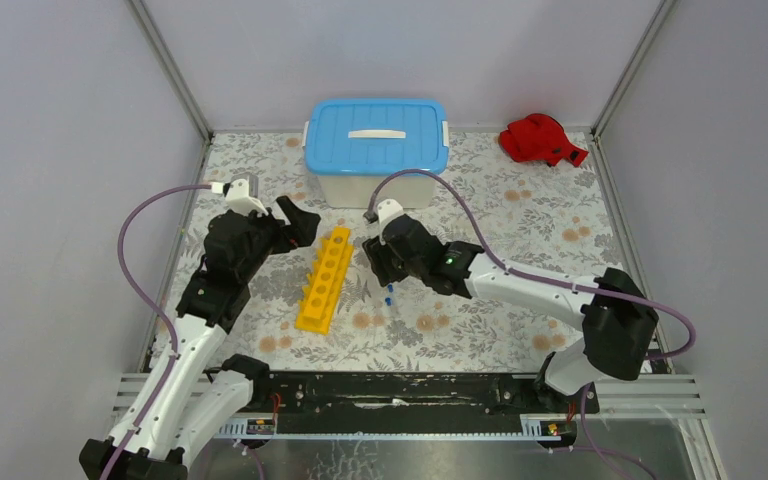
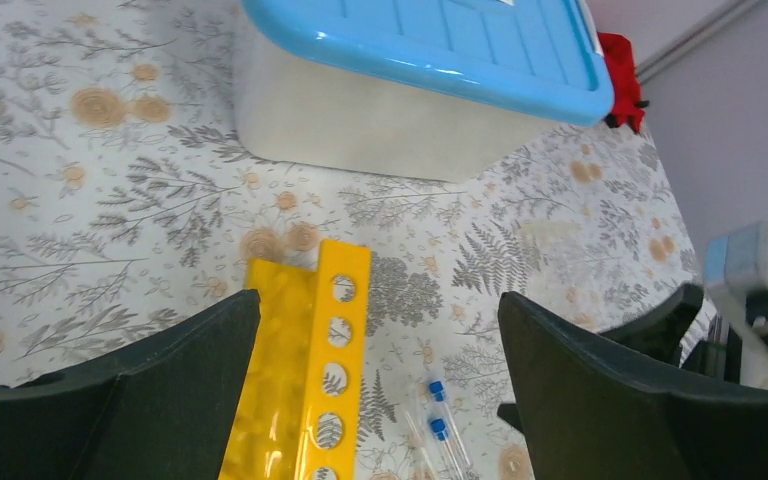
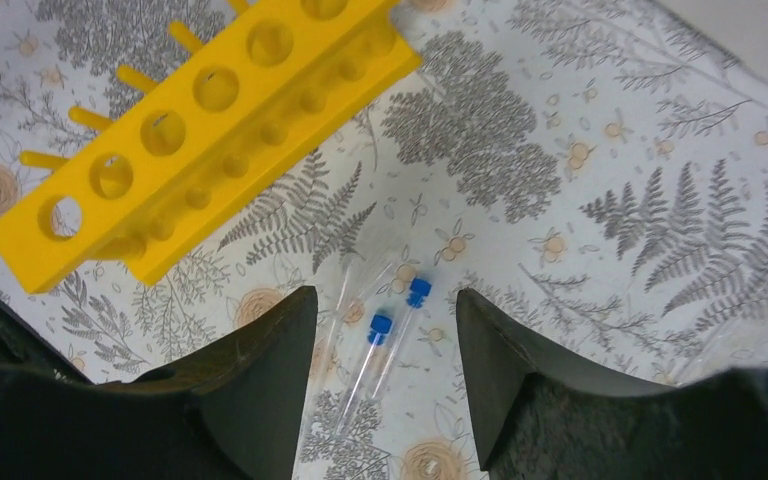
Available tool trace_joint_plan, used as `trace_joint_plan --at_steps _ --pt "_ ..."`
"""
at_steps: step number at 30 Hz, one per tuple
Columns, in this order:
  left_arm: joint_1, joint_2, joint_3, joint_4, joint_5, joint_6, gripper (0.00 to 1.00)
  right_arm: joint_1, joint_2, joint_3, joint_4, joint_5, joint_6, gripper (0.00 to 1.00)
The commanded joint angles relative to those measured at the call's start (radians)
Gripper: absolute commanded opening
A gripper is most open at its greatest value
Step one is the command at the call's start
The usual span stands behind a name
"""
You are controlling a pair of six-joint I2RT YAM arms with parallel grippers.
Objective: Organize the chemistry lab equipment
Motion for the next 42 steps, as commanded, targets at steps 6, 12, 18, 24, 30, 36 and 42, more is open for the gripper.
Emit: trace_joint_plan --at_steps 6,12,18,24,30,36,42 --pt "-0.011 -0.044 0.008 -0.077 -0.130 0.005 0.94 0.133 0.075 -0.006 -0.029 0.141 0.104 0.52" --pt "-0.013 -0.055 0.015 -0.079 -0.125 0.003 0.94 0.154 0.095 -0.060 0.006 0.149 0.157 0.44" --pt "-0.014 -0.058 0.014 -0.079 -0.117 -0.003 0.93 0.173 0.124 -0.095 0.040 0.131 0.182 0.41" --pt "-0.016 -0.063 0.013 -0.071 -0.112 -0.016 0.93 0.184 0.131 -0.128 0.072 0.115 0.202 0.37" --pt "-0.016 -0.060 0.014 -0.067 -0.110 -0.021 0.93 0.190 0.144 -0.146 0.097 0.095 0.214 0.36" --pt "-0.018 -0.062 0.013 -0.064 -0.109 -0.024 0.93 0.192 0.153 -0.150 0.099 0.084 0.213 0.36" --pt "-0.018 -0.058 0.018 -0.059 -0.108 -0.024 0.93 0.193 0.155 -0.163 0.106 0.068 0.217 0.33"
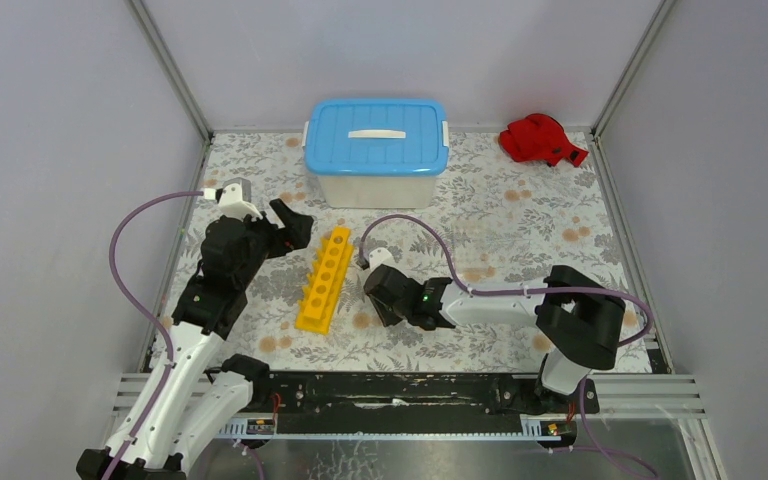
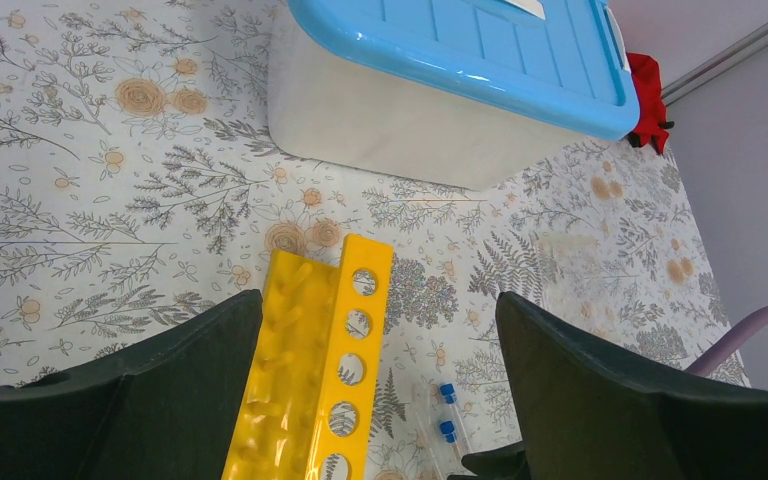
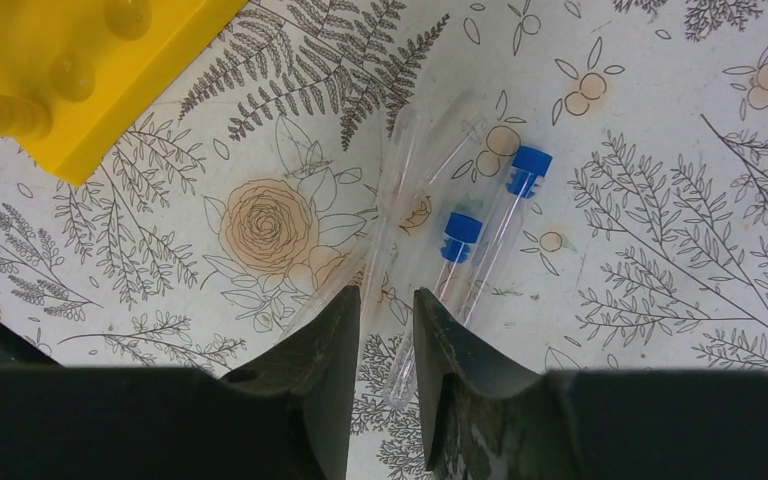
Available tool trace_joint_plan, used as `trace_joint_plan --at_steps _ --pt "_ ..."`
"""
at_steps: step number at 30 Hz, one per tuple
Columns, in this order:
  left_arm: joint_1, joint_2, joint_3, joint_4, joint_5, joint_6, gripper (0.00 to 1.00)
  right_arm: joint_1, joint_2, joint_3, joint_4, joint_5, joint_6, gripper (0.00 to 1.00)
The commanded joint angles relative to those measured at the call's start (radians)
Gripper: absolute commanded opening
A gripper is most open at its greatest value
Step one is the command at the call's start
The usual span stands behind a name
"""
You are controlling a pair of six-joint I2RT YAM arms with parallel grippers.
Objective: Organize the chemistry lab equipment
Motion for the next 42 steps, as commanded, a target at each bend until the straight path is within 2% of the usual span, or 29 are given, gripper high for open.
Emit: trace_joint_plan --at_steps 1,33,36,40,42 --pt "-0.005 -0.006 0.020 0.023 -0.005 -0.005 0.93 0.014 0.002 -0.009 0.038 -0.021 0.016 0.32" --pt "-0.007 -0.016 0.025 0.033 -0.004 -0.014 0.93 0.034 0.052 -0.036 0.045 -0.054 0.029 0.30" --pt "-0.007 -0.017 0.023 0.032 -0.003 -0.014 0.93 0.037 0.067 -0.030 0.033 -0.046 0.025 0.27" --pt "-0.007 -0.017 0.021 0.032 -0.004 -0.013 0.93 0.043 0.070 -0.026 0.019 -0.035 0.025 0.18" --pt "-0.007 -0.016 0.023 0.032 -0.004 -0.012 0.93 0.045 0.061 -0.028 0.015 -0.028 0.023 0.18"
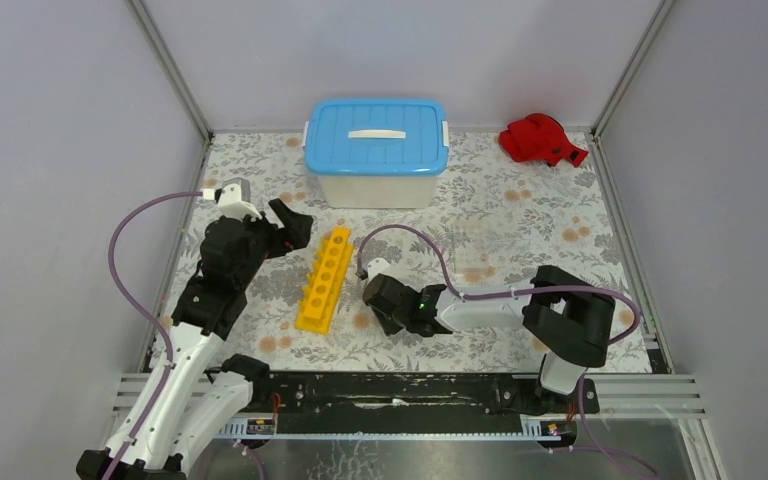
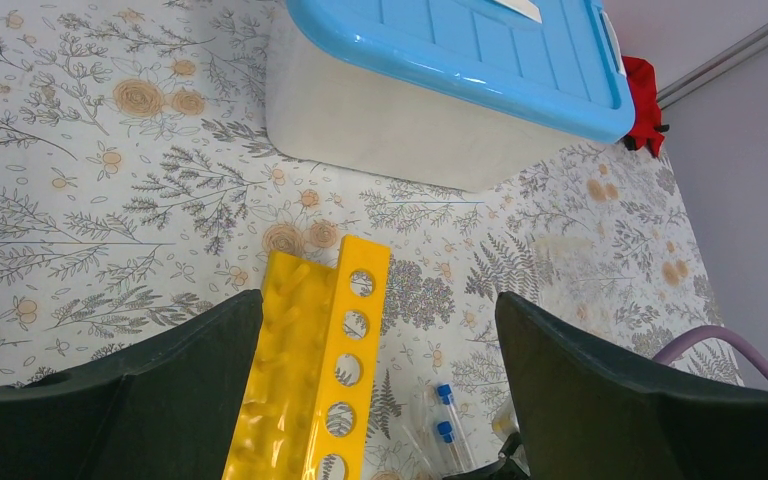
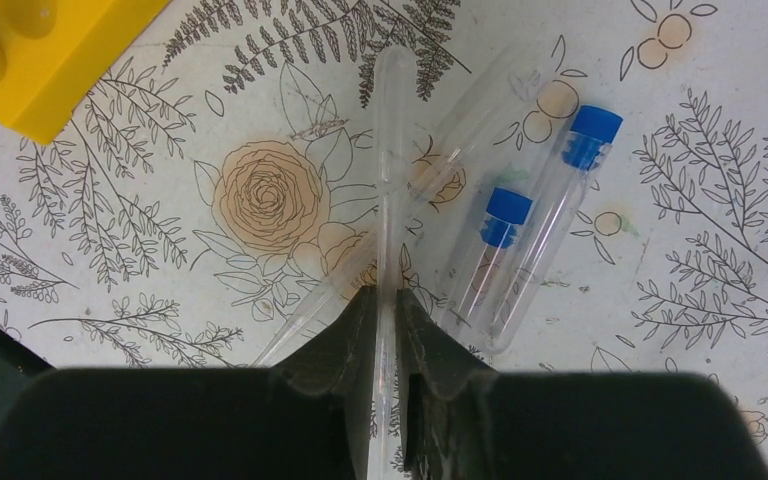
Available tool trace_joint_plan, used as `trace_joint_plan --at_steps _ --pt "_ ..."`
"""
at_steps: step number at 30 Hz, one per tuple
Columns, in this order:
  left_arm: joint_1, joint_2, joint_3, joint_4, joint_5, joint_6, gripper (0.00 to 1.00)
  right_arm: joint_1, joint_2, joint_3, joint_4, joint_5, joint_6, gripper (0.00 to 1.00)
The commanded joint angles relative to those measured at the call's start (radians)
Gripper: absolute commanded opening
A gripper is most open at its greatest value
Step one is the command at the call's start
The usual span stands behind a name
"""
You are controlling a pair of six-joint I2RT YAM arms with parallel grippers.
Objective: Organize the chemistry lab equipment
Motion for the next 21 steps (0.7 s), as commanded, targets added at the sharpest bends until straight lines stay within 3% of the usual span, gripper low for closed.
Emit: trace_joint_plan --at_steps 1,21 --pt "-0.007 -0.013 0.023 0.031 -0.004 -0.004 0.93 0.022 0.008 0.009 -0.029 0.014 0.002 0.17" --pt "-0.007 0.102 0.199 -0.141 0.198 0.026 0.95 0.047 -0.257 -0.047 0.006 0.077 -0.148 0.14"
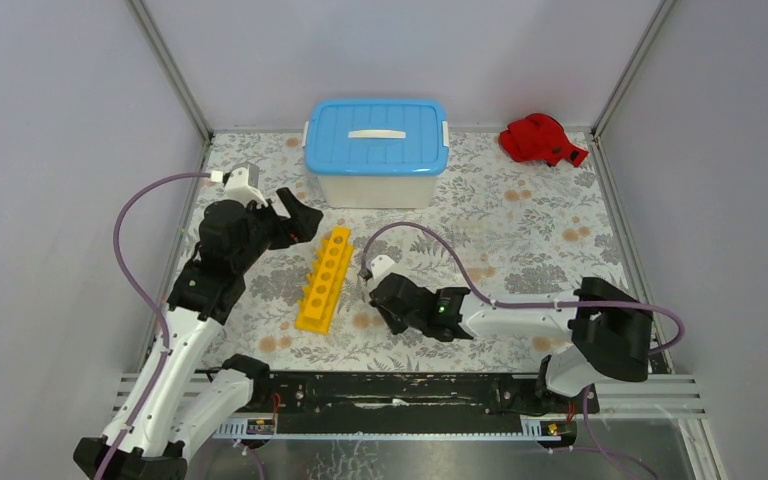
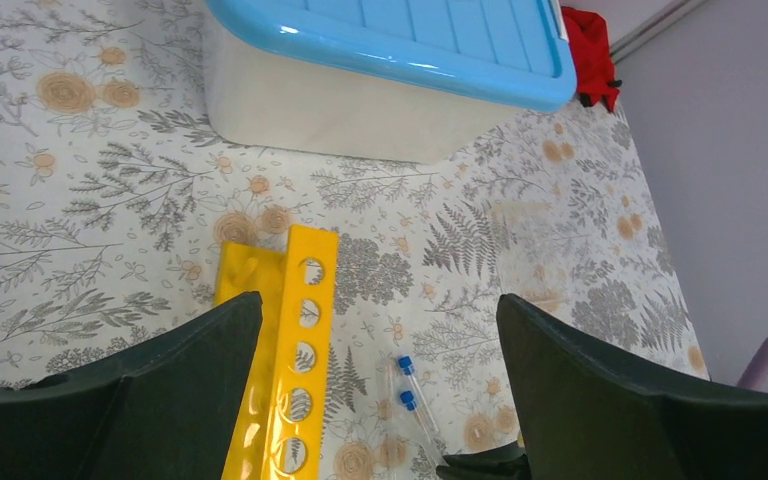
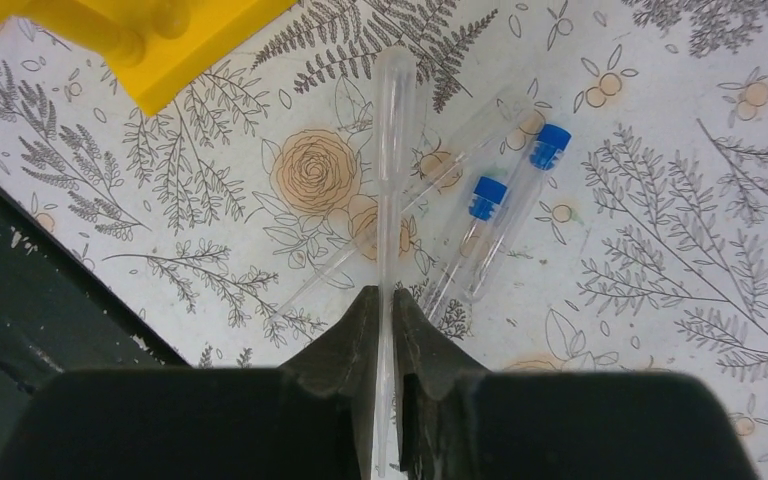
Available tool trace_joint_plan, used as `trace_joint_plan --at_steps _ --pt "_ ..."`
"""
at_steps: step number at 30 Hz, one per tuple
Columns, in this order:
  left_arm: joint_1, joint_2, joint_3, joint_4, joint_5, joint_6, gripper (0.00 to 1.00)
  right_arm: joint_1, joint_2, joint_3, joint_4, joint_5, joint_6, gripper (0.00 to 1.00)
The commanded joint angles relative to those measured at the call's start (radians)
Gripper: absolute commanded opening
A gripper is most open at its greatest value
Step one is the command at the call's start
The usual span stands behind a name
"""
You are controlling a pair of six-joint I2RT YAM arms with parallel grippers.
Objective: Organize the chemistry lab equipment
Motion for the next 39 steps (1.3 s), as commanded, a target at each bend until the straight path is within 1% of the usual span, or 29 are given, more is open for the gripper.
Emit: trace_joint_plan --at_steps 1,4,10,13,18,22,27,39 --pt "-0.007 0.024 0.078 -0.071 0.102 0.022 0.95 0.020 -0.113 -0.017 0.034 0.063 -0.074 0.14" --pt "-0.007 0.054 0.099 -0.101 0.201 0.012 0.96 0.020 -0.178 -0.028 0.055 0.079 -0.140 0.14" --pt "-0.005 0.141 0.108 -0.134 0.462 -0.021 0.96 0.020 -0.264 -0.028 0.119 0.077 -0.270 0.14" --pt "-0.006 0.159 0.100 -0.117 0.557 -0.042 0.95 0.020 -0.288 -0.029 0.154 0.071 -0.314 0.14" --pt "-0.005 0.187 0.101 -0.118 0.685 -0.048 0.90 0.020 -0.309 -0.018 0.193 0.064 -0.371 0.14" --pt "-0.006 0.201 0.087 -0.126 0.738 -0.038 0.84 0.020 -0.310 -0.003 0.185 0.044 -0.395 0.14" --pt "-0.005 0.216 0.058 -0.145 0.760 -0.014 0.80 0.020 -0.331 -0.002 0.186 0.029 -0.406 0.14" --pt "-0.005 0.255 0.056 -0.160 0.781 0.020 0.79 0.024 -0.309 0.042 0.145 -0.036 -0.409 0.14"
